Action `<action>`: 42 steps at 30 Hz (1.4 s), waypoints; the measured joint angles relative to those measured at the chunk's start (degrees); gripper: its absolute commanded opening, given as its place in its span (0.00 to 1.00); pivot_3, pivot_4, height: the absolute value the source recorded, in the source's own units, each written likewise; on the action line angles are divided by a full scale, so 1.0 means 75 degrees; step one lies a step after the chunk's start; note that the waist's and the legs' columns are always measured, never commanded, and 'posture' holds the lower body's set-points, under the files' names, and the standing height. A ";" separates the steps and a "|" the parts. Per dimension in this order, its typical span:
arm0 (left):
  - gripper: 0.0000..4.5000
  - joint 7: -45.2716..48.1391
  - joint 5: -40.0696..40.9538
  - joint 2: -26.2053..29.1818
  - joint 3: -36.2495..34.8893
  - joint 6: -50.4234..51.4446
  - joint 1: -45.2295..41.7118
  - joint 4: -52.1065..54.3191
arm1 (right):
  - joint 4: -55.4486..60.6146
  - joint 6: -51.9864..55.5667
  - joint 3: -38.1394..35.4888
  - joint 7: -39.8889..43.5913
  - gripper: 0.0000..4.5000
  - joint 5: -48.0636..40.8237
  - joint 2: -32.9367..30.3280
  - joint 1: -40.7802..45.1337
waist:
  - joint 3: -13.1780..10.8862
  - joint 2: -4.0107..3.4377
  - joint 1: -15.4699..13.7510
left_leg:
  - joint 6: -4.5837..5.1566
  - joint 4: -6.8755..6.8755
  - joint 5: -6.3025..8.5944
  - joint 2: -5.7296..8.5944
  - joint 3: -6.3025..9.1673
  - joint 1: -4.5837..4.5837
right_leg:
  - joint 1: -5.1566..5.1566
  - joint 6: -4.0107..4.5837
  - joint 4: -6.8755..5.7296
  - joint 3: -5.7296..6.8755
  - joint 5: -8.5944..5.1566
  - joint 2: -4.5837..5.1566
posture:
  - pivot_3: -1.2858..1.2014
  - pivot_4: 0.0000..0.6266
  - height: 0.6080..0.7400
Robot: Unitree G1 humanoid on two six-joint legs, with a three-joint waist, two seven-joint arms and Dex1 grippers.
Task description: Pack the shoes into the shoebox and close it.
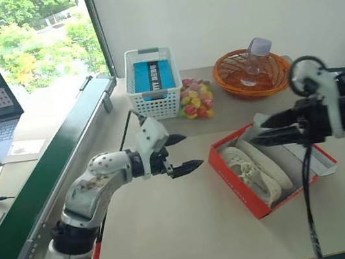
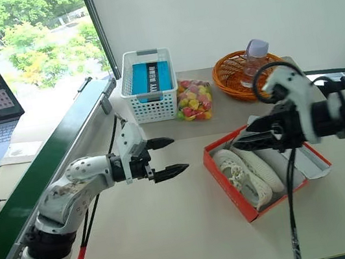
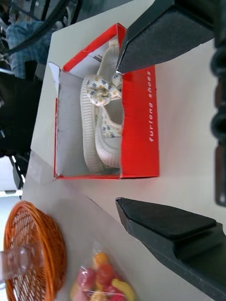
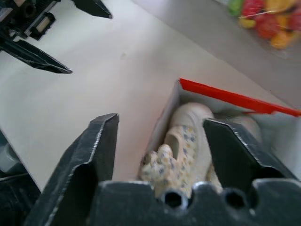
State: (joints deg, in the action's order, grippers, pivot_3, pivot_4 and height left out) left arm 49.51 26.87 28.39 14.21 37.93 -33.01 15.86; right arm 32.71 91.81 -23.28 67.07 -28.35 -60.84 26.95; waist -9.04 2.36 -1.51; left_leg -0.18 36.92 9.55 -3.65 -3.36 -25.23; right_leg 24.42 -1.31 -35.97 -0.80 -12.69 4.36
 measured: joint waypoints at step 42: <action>1.00 -0.0669 -0.0522 -0.0391 -0.0177 0.1344 -0.1505 0.0362 | -0.7065 -0.7501 -0.1819 -0.4099 0.00 0.0618 0.4358 -0.2910 | 0.0016 -0.0059 0.0320 | 0.0015 0.0009 -0.0004 0.0063 0.0047 0.0017 | -0.0028 -0.0126 -0.0011 -0.0060 -0.0014 0.0000 | 0.52 0.24 1.00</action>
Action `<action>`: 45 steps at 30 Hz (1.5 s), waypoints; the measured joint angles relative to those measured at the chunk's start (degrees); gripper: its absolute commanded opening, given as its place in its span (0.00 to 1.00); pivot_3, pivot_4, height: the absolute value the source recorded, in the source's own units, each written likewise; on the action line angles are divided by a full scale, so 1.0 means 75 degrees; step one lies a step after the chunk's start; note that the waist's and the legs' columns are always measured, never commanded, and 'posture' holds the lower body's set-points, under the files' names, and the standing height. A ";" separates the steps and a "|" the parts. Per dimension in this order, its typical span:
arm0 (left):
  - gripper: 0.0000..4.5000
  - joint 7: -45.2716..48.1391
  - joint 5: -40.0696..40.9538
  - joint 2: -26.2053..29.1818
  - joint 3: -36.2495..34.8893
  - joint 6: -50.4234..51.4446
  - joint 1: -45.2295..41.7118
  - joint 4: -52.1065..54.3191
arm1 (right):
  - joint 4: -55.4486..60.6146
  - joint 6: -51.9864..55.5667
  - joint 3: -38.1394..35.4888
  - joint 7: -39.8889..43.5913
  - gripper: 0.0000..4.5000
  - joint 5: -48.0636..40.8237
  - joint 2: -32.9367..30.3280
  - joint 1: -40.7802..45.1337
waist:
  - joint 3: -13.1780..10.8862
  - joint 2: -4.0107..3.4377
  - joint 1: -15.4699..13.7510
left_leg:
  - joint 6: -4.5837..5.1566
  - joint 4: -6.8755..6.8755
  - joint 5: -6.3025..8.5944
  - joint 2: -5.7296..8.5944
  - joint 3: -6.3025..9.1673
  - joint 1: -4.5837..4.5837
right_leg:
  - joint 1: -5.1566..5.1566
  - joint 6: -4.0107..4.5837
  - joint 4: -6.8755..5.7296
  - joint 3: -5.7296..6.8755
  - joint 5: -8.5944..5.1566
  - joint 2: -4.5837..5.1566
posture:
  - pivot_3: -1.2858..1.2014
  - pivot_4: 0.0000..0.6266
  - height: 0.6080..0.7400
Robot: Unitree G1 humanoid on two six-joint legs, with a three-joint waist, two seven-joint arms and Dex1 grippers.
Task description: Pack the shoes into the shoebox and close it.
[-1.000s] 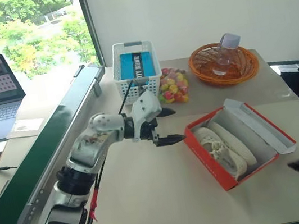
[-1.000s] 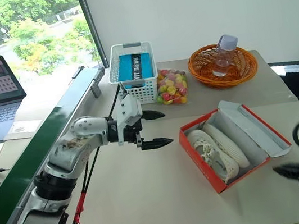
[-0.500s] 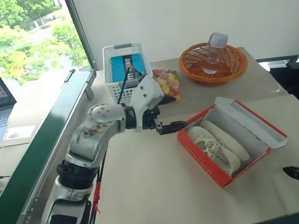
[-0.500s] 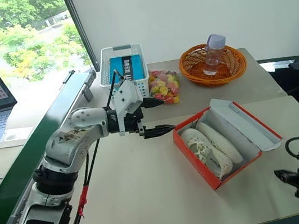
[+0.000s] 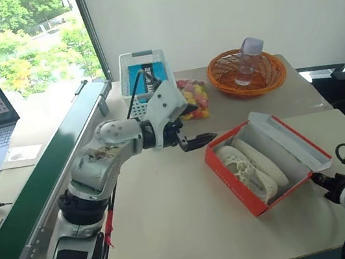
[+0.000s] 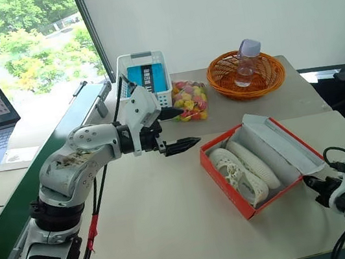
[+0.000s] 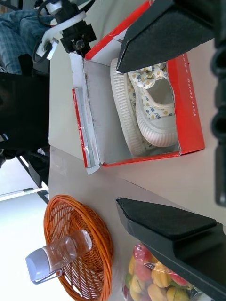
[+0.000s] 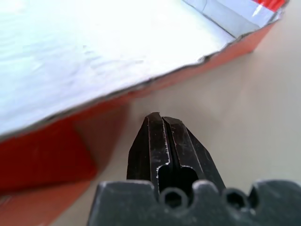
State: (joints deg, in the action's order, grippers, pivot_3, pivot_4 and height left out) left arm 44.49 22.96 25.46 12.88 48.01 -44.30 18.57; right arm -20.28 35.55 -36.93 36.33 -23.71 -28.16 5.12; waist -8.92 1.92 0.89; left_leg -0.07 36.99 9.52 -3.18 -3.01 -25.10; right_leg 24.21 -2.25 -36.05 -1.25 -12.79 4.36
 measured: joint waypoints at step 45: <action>1.00 -0.0111 -0.0120 0.0371 0.0216 0.0160 0.0152 0.0272 | 0.4230 0.2002 0.4094 0.0422 0.00 -0.2354 -0.2734 0.0964 | -0.0035 -0.0044 -0.0027 | 0.0033 -0.0003 -0.0002 0.0054 -0.0013 -0.0008 | 0.0011 -0.0049 0.0013 -0.0127 0.0008 -0.0009 | 0.52 0.24 1.00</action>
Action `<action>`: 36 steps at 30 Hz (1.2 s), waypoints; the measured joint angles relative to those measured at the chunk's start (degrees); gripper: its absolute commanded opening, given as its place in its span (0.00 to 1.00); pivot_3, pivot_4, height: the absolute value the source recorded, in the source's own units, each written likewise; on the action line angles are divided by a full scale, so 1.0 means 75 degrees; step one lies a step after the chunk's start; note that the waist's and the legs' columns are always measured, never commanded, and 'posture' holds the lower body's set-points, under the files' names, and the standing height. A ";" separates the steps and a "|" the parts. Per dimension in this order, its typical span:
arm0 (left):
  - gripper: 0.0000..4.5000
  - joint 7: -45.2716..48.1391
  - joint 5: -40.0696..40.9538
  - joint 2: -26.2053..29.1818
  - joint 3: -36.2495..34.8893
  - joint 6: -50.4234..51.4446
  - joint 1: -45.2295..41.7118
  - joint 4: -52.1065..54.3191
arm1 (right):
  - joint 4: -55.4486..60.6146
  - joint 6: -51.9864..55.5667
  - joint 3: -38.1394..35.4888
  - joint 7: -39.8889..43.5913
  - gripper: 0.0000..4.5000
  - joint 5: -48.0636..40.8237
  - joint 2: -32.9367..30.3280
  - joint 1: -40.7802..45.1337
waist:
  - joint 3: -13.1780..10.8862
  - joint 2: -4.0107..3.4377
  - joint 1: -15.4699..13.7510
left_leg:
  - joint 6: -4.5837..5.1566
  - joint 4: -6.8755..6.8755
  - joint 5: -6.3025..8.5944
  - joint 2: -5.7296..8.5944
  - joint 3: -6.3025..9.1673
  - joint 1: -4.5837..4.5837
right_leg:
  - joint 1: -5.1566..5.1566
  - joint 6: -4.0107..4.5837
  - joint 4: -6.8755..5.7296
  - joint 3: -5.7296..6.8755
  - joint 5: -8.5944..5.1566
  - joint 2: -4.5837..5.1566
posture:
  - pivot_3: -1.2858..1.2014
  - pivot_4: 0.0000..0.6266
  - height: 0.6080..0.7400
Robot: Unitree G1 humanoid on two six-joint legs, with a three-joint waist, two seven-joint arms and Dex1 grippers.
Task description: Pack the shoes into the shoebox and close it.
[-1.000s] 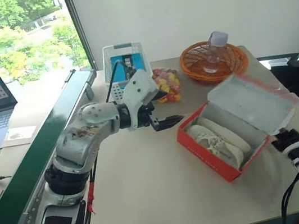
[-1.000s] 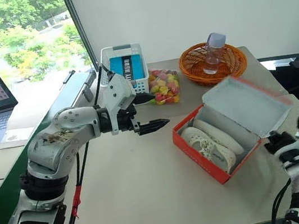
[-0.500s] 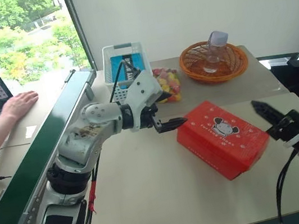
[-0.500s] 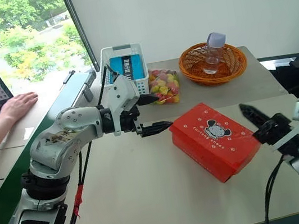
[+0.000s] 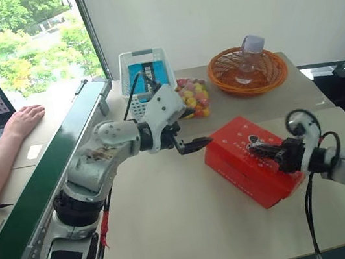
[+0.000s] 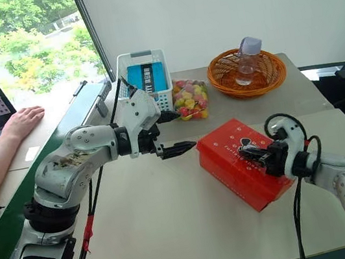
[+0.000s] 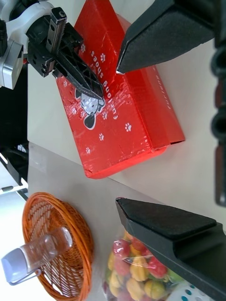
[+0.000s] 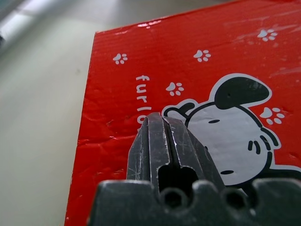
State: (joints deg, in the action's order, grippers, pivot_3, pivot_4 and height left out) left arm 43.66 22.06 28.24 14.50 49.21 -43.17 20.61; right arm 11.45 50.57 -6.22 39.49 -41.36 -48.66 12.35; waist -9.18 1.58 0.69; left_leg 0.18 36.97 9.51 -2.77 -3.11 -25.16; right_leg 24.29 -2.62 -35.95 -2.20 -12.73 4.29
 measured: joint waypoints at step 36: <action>1.00 -0.0318 0.0130 0.0351 -0.0872 -0.0406 0.1833 0.0426 | 0.1744 -0.0266 -0.1942 0.0951 0.99 0.0249 -0.0294 -0.0251 | 0.0051 0.0136 -0.0112 | 0.0017 -0.0003 0.0015 -0.0006 -0.0014 0.0010 | -0.0001 0.0028 0.0005 -0.0010 -0.0027 0.0006 | 0.52 0.24 1.00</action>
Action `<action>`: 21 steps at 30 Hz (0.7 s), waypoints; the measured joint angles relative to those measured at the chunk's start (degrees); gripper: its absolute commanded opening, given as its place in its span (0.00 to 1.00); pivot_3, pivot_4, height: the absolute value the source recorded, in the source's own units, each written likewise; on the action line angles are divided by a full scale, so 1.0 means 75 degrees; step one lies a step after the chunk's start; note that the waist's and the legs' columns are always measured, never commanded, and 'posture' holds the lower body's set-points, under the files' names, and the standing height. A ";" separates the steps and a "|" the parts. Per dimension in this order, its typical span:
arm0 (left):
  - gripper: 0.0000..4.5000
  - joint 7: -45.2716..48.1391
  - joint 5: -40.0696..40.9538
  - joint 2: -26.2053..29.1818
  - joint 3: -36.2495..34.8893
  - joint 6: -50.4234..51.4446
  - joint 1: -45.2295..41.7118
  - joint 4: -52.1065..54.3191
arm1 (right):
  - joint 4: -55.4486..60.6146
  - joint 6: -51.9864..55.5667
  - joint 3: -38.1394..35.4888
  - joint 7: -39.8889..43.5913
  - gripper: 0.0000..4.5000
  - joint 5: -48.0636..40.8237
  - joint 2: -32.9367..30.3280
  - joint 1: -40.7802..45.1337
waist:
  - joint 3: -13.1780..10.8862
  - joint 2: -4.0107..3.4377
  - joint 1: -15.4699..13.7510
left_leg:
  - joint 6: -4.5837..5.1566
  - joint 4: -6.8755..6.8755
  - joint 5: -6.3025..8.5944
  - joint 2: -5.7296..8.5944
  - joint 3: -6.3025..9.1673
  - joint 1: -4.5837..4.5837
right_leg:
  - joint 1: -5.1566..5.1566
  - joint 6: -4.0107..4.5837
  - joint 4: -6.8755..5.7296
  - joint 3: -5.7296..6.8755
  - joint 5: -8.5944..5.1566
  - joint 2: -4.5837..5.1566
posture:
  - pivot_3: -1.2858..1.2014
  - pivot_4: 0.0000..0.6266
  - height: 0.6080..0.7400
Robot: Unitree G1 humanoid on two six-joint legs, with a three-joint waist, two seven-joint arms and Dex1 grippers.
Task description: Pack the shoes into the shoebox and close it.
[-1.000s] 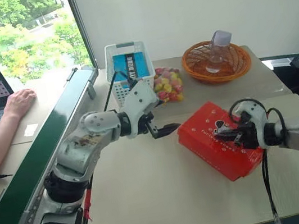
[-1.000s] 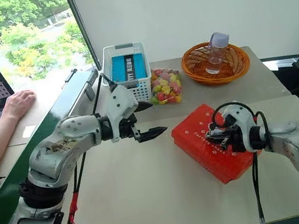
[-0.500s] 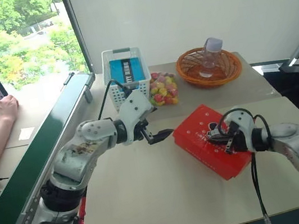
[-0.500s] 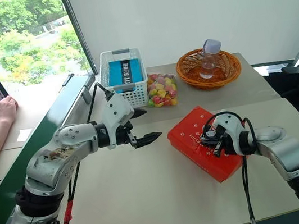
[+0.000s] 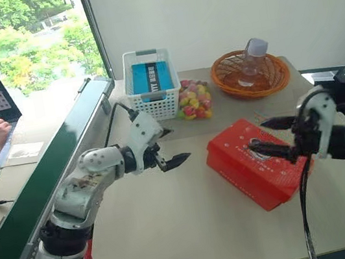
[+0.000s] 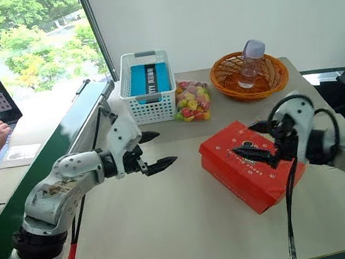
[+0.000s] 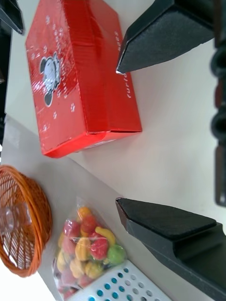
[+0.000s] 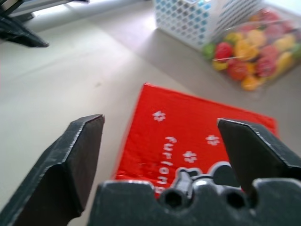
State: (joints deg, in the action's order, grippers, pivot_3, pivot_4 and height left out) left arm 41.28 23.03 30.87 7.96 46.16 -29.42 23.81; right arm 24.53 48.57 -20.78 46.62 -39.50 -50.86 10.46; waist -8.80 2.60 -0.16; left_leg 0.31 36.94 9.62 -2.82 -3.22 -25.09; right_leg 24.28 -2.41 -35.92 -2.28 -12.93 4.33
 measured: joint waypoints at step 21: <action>1.00 -0.3796 -0.2636 -0.2291 -0.0683 -0.4322 0.3238 -0.1238 | -0.2461 -0.4538 -0.2095 -0.3422 0.99 0.2705 0.3498 -0.2675 | 0.0030 -0.0080 0.0131 | -0.0021 -0.0006 0.0023 -0.0005 -0.0028 0.0053 | -0.0028 -0.0001 0.0007 -0.0034 0.0024 -0.0001 | 0.52 0.24 1.00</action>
State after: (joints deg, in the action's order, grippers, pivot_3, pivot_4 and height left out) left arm 12.81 3.26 13.69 2.84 13.74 -5.13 14.52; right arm 6.07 14.54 -36.50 20.95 -19.21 -24.63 -9.60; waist -8.57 2.01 0.83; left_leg 0.15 36.89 9.79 -2.85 -3.42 -24.69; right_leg 24.07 -2.42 -35.87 -2.53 -12.75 4.33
